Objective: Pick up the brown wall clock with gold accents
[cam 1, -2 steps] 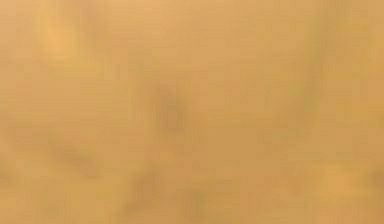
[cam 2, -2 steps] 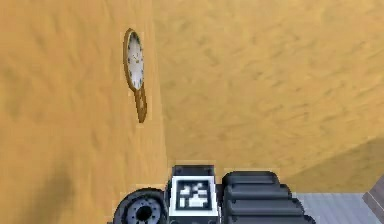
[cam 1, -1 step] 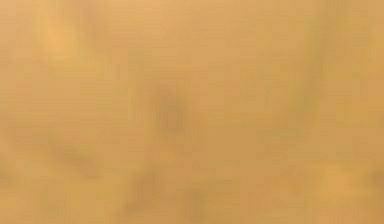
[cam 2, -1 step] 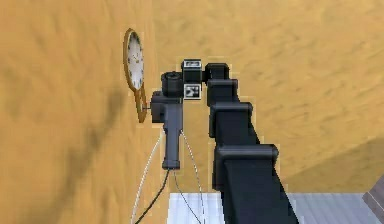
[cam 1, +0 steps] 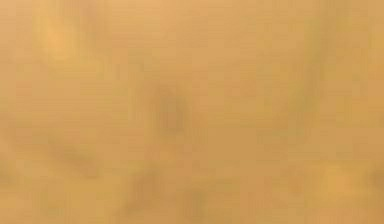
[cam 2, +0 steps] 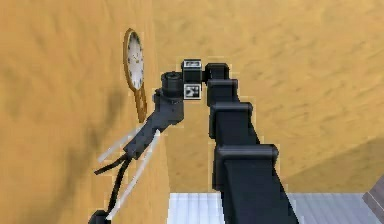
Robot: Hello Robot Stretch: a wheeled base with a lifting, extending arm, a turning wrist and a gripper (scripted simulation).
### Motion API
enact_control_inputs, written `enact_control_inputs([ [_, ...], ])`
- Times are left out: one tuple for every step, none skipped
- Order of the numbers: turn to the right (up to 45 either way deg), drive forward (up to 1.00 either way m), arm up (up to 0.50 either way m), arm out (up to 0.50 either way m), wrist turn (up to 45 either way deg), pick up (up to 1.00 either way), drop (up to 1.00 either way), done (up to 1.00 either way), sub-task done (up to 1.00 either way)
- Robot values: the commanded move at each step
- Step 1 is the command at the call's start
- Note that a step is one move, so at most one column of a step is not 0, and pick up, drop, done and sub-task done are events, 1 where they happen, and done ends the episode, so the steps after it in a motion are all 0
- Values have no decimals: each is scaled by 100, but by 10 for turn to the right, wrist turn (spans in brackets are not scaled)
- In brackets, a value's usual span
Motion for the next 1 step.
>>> enact_control_inputs([
  [0, 0, 0, 0, 450, 0, 0, 0, 0],
])
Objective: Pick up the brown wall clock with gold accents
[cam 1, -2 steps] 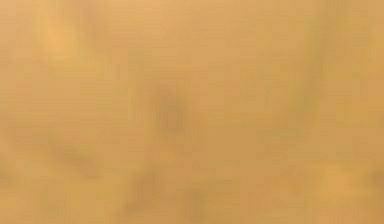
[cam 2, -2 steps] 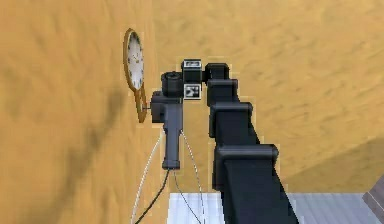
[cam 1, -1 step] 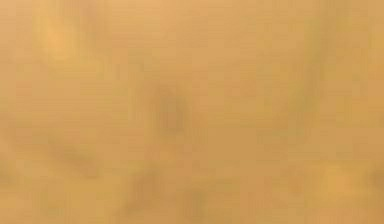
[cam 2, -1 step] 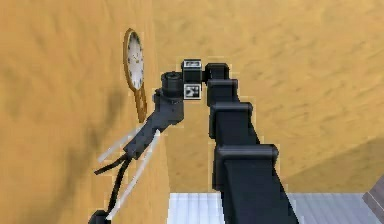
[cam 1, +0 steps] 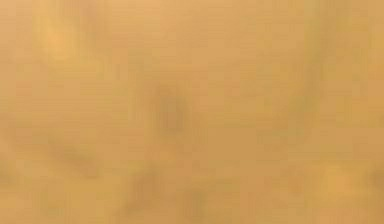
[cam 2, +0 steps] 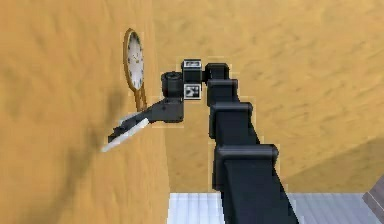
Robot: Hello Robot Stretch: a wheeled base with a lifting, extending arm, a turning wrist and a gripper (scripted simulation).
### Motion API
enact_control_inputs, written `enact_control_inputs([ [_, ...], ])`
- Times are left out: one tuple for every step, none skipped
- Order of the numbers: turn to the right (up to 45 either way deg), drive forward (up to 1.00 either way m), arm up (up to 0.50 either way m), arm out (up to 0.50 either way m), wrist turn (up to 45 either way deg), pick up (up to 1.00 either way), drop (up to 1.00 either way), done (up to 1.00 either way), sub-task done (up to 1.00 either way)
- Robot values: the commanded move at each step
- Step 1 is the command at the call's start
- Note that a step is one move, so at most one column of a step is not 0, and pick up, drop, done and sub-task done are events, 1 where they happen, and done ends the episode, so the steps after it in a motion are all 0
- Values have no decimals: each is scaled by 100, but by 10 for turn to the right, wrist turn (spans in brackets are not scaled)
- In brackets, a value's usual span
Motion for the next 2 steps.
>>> enact_control_inputs([
  [0, 0, 0, 0, 450, 0, 0, 0, 0],
  [0, 0, 0, 0, 0, 100, 0, 0, 0],
])
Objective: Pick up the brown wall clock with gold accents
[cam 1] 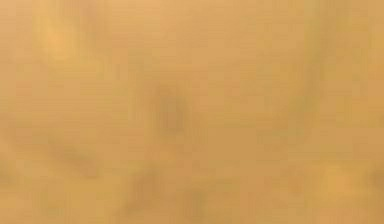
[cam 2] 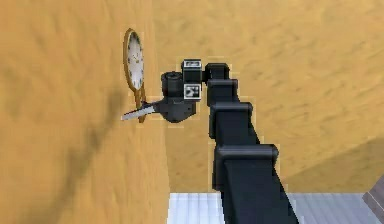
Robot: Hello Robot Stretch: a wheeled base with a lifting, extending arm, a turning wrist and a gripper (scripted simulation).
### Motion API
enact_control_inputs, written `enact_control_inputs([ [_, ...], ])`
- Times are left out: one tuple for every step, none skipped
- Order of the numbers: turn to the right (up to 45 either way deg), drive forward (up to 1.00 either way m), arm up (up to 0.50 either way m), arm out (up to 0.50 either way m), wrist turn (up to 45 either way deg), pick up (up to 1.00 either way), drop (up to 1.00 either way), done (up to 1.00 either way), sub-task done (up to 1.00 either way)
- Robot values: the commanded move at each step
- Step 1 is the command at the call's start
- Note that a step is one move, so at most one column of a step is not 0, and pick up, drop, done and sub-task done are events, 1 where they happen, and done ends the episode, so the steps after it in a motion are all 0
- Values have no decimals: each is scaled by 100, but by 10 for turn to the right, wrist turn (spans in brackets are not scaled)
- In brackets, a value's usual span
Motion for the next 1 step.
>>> enact_control_inputs([
  [0, 0, 0, 0, 0, 0, 0, 100, 0],
])
